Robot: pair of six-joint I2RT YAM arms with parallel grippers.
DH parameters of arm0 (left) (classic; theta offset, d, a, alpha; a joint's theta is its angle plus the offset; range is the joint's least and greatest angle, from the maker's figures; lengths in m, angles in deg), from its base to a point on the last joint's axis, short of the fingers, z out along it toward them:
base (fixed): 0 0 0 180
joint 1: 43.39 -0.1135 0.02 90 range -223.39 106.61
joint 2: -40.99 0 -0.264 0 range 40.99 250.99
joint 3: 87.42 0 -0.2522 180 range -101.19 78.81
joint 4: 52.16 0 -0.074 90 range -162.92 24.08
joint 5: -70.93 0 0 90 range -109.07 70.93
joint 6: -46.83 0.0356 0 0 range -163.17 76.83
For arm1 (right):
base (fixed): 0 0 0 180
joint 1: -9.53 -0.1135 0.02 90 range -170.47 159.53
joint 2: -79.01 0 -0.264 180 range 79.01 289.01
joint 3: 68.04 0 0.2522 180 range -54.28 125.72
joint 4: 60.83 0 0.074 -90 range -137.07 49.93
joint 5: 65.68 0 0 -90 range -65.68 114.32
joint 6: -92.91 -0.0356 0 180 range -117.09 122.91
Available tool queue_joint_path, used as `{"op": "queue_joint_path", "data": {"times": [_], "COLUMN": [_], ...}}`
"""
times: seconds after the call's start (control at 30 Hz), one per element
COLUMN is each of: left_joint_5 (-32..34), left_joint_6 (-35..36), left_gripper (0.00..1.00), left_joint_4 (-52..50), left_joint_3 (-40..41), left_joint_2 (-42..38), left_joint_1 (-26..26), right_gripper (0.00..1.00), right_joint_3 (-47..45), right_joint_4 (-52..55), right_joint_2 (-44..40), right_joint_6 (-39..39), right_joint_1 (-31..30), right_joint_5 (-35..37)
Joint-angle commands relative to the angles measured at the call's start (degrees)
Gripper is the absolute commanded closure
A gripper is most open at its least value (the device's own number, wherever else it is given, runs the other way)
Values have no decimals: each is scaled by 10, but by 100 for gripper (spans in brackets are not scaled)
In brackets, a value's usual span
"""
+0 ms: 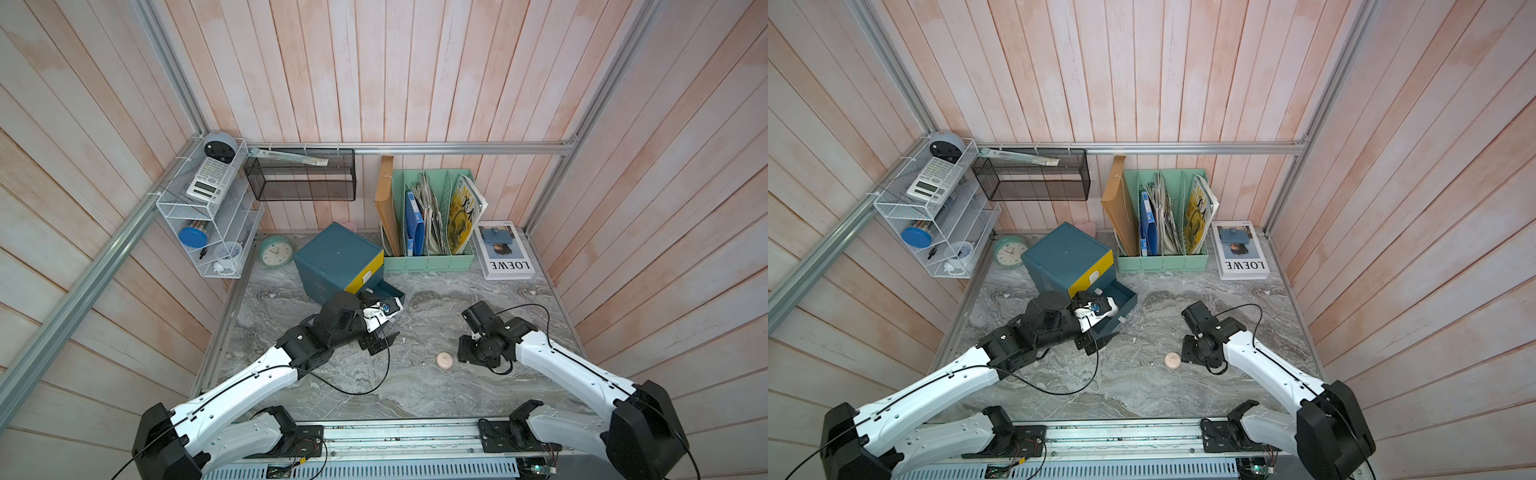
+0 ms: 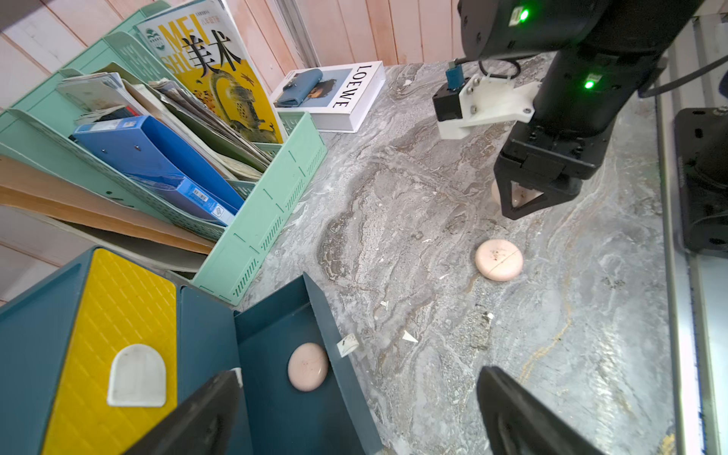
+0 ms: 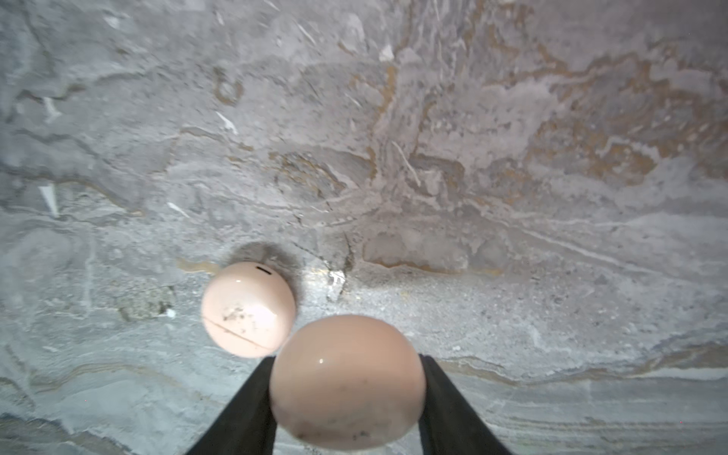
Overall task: Put the bluetooth earphones in the drawer according to color
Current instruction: Pick up the Bluetooth earphone from the center of the board, then place the bluetooth earphone in the drawer.
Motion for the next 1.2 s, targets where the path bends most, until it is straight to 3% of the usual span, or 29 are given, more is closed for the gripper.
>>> {"op": "queue_joint_path", "data": {"times": [0.0, 0.63, 1.17], "left_joint_5": [4, 1, -9], "left_joint_6": [-2, -11, -22], "left_gripper": [0, 0, 0], "left_joint_4": [8, 21, 32], "left_joint_3": [-9, -4, 2], "left_joint_2": [-17, -52, -51], "left_joint_1": [-16, -98, -153], "right_gripper": [100, 100, 100], "right_joint_3": [29, 247, 404], "right_joint_4": [-40, -171, -217], "right_joint_2": [-6, 177, 368], "right_joint_6": [26, 101, 105], "right_joint_1": [-4, -49, -80], "right_joint_5": [3, -73, -161]}}
